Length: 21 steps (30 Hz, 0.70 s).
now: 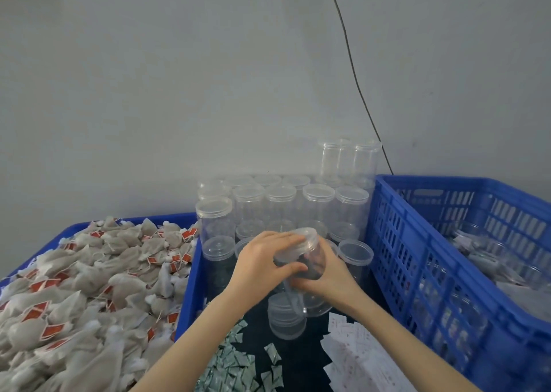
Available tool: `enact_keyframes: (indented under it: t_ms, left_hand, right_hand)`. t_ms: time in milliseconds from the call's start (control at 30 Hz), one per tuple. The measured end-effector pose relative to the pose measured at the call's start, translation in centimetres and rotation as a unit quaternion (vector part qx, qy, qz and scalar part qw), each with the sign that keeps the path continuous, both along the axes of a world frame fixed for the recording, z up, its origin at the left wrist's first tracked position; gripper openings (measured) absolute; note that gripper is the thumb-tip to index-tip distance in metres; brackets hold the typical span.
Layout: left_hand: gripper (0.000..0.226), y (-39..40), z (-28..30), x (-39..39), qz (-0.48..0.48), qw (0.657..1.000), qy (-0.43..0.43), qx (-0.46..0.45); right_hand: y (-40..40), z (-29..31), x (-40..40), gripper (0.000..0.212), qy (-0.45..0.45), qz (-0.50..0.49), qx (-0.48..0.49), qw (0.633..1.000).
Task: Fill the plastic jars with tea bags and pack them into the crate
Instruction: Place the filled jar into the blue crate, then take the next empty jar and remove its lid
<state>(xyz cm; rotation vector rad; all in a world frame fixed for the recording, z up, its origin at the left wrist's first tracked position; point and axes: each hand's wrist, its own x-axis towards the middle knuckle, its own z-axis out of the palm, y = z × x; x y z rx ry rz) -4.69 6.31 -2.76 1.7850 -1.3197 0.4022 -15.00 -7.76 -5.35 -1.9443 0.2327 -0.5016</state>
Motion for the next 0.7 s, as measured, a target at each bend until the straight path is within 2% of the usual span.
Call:
enact_keyframes:
  t_ms: [100, 233, 267, 400, 533, 700]
  left_hand:
    - [0.048, 0.7, -0.2, 0.6, -0.08, 0.979, 0.175, 0.071]
    - [0.072, 1.5, -1.4, 1.8, -0.22, 0.89, 0.361, 0.171]
    - [0.07, 1.5, -1.7, 1.8, -0.229, 0.883, 0.374, 0.169]
    - [0.059, 1.5, -2.1, 1.6, -0.196, 0.909, 0.35, 0.114]
    - [0.057, 2.2, -2.0, 1.6, -0.193, 0.918, 0.334, 0.092]
    - [0.059, 2.7, -2.2, 1.5, -0.162, 0.925, 0.333, 0.088]
  right_hand:
    - [0.8, -1.6, -0.7, 0.085, 0.018, 0.024, 0.041, 0.999]
    - [1.6, -2.5, -1.0, 0.078, 0.042, 0.046, 0.011, 0.998]
    - [1.8, -2.6, -0.9, 0.079, 0.044, 0.041, 0.005, 0.998]
    - [3.3, -2.8, -0.5, 0.082, 0.036, -0.012, -0.022, 0.999]
    - [5.0, -3.2, 0.3, 0.073, 0.022, -0.069, -0.054, 0.996]
    - [5.9, -3.7, 0.6, 0.081, 0.034, -0.104, -0.066, 0.992]
